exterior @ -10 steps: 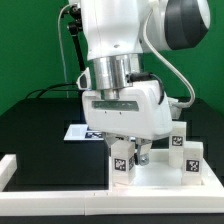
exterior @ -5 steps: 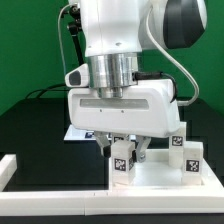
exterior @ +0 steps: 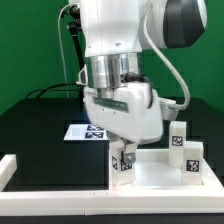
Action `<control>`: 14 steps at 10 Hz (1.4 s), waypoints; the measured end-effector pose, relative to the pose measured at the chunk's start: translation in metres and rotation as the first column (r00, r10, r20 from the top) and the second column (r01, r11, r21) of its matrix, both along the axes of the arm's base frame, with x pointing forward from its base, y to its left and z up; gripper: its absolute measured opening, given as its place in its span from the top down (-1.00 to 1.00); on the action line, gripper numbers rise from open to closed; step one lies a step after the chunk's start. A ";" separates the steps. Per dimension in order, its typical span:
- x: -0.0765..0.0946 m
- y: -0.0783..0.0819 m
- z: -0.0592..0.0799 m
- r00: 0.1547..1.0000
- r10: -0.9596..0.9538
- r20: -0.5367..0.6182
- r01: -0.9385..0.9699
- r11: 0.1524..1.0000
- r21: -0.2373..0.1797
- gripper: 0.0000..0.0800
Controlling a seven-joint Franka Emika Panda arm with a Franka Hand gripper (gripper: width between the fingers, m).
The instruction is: Assemble square table
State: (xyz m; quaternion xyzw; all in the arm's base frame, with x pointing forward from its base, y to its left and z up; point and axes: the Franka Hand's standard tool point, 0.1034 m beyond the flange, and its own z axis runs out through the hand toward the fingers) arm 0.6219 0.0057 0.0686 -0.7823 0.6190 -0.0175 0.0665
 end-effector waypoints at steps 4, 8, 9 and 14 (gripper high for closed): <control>0.004 0.004 -0.003 0.779 -0.624 -0.069 0.627 0.771 0.111 0.28; 0.009 0.003 0.004 0.909 -0.416 -0.028 0.417 0.904 0.100 -0.34; 0.009 0.003 0.005 0.973 -0.233 0.008 0.231 0.970 0.081 -0.34; 0.006 -0.002 0.001 0.961 0.274 0.046 -0.273 0.962 -0.019 -0.62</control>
Offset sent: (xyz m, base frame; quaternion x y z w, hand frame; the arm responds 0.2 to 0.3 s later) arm 0.0222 -0.0025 0.0125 0.0644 -0.0268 0.2649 0.9617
